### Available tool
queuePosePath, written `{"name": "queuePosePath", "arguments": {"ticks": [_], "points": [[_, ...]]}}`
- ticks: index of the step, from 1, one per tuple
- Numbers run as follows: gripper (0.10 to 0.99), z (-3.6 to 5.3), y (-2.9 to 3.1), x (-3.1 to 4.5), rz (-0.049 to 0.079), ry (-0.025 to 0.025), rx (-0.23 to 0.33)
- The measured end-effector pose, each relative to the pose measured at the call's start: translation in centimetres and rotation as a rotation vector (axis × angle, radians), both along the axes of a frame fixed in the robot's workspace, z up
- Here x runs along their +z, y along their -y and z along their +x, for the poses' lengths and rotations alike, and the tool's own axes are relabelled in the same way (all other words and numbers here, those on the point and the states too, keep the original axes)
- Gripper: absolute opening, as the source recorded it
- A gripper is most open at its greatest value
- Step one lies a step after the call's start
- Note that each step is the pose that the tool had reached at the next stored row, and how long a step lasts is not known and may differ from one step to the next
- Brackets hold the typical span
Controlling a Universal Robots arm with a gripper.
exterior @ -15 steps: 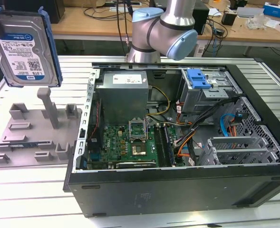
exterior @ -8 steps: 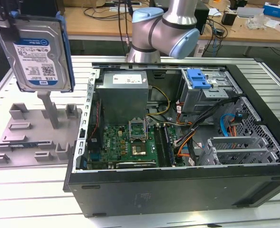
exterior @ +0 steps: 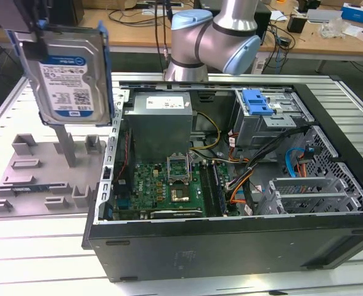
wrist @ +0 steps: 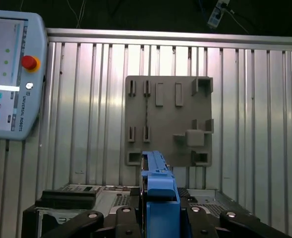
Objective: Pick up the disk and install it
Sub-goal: 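Pick up the disk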
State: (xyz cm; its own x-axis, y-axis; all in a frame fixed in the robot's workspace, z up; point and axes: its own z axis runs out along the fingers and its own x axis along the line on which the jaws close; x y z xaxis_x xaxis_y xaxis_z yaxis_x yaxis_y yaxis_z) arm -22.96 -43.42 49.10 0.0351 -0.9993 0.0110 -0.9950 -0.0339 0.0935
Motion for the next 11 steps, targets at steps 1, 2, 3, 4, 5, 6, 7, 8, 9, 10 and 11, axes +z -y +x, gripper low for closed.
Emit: {"name": "queuePosePath", "arguments": {"ticks": [1, 2, 3, 4, 5, 6, 7, 8, 9, 10, 11], "points": [[0.369, 0.68, 0.19, 0.00, 0.000, -0.0022, 0.000], [0.369, 1.17, 0.32, 0.00, 0.000, -0.0037, 0.000], [0.369, 1.76, 0.48, -0.01, 0.000, -0.0057, 0.000], [0.369, 2.16, 0.60, 0.00, 0.000, -0.0070, 0.000], [0.369, 2.96, 0.81, 0.00, 0.000, -0.0094, 0.000], [0.369, 3.70, 0.99, 0.00, 0.000, -0.0107, 0.000], [0.369, 4.14, 1.13, 0.00, 0.000, -0.0110, 0.000], [0.369, 4.79, 1.32, 0.00, 0.000, -0.0111, 0.000], [0.369, 5.41, 1.50, 0.00, 0.000, -0.0112, 0.000], [0.369, 5.86, 1.60, 0.00, 0.000, -0.0113, 0.000], [0.369, 6.62, 1.78, 0.00, 0.000, -0.0114, 0.000]]}}
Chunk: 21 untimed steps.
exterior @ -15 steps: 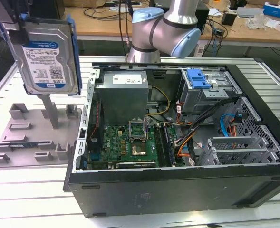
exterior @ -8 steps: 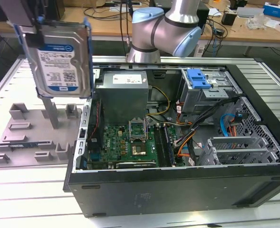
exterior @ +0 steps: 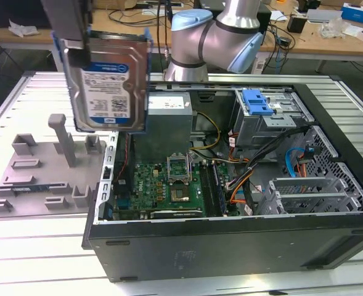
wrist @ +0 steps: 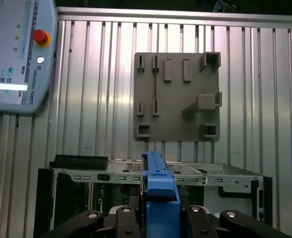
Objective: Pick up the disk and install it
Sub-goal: 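Pick up the disk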
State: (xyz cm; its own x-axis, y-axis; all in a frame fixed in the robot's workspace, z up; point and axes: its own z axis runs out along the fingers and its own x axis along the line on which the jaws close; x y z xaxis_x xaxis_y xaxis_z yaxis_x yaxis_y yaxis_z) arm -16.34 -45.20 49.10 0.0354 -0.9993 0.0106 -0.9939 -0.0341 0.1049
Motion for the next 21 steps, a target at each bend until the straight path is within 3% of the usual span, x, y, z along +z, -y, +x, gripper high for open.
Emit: {"name": "queuePosePath", "arguments": {"ticks": [2, 6, 11, 18, 21], "points": [[0.369, 1.80, 0.37, 0.00, 0.000, -0.0003, 0.000], [0.369, 4.11, 0.83, 0.00, 0.000, -0.0005, 0.000], [0.369, 6.53, 1.34, 0.00, 0.000, -0.0005, 0.000], [0.369, 10.80, 2.25, 0.00, 0.000, -0.0005, 0.000], [0.369, 12.03, 2.49, 0.00, 0.000, -0.0005, 0.000]]}}
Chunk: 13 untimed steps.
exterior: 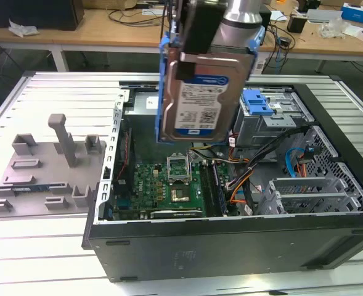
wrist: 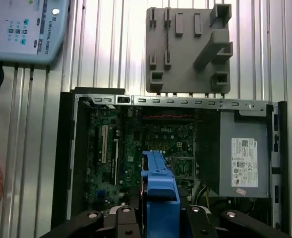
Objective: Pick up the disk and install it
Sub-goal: 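Pick up the disk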
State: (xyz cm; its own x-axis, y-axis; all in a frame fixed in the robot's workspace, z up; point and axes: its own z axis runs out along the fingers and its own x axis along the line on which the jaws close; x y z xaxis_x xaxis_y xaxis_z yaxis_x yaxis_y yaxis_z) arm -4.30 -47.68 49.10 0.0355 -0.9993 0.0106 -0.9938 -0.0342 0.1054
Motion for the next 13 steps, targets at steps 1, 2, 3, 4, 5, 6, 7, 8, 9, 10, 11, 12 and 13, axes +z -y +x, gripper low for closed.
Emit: {"name": "queuePosePath", "arguments": {"ticks": [1, 2, 3, 4, 5, 6, 7, 8, 9, 10, 11, 12, 13], "points": [[0.369, 0.41, 0.08, 0.00, 0.000, 0.0000, 0.000], [0.369, 0.90, 0.16, 0.00, 0.000, 0.0000, 0.000], [0.369, 1.29, 0.23, 0.00, 0.000, 0.0000, 0.000], [0.369, 1.69, 0.30, 0.00, 0.000, 0.0000, 0.000], [0.369, 2.10, 0.37, 0.00, 0.000, 0.0000, 0.000], [0.369, 2.52, 0.45, 0.00, 0.000, 0.0000, 0.000], [0.369, 2.93, 0.52, 0.00, 0.000, 0.0000, 0.000], [0.369, 3.37, 0.60, 0.00, 0.000, 0.0000, 0.000], [0.369, 3.78, 0.67, 0.00, 0.000, 0.0000, 0.000], [0.369, 4.33, 0.76, 0.00, 0.000, 0.0000, 0.000], [0.369, 4.75, 0.84, 0.00, 0.000, 0.0000, 0.000], [0.369, 5.28, 0.94, 0.00, 0.000, 0.0000, 0.000], [0.369, 5.61, 1.01, 0.00, 0.000, 0.0000, 0.000]]}}
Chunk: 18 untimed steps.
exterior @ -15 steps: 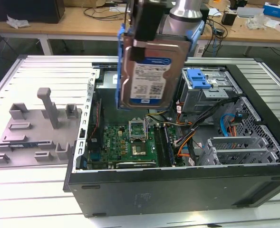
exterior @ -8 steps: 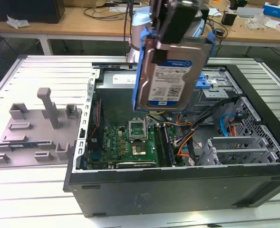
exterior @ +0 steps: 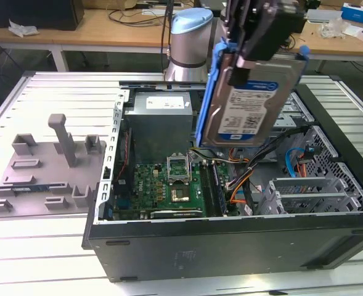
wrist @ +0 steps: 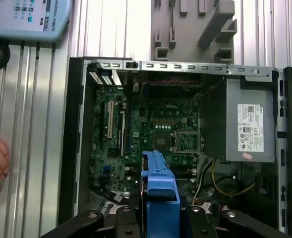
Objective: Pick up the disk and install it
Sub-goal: 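Pick up the disk, then insert the disk into the insertion slot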
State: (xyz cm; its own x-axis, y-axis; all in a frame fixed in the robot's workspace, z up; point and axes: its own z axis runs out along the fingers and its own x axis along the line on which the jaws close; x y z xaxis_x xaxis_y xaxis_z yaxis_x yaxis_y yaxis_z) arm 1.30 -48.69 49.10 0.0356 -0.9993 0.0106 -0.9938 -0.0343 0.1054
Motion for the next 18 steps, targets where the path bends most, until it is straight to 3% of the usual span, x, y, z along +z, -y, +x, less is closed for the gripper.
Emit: {"name": "queuePosePath", "arguments": {"ticks": [4, 18], "points": [[0.369, 1.10, 0.23, 0.00, 0.000, 0.0000, 0.000], [0.369, 1.16, 0.23, 0.00, 0.000, 0.0000, 0.000]]}}
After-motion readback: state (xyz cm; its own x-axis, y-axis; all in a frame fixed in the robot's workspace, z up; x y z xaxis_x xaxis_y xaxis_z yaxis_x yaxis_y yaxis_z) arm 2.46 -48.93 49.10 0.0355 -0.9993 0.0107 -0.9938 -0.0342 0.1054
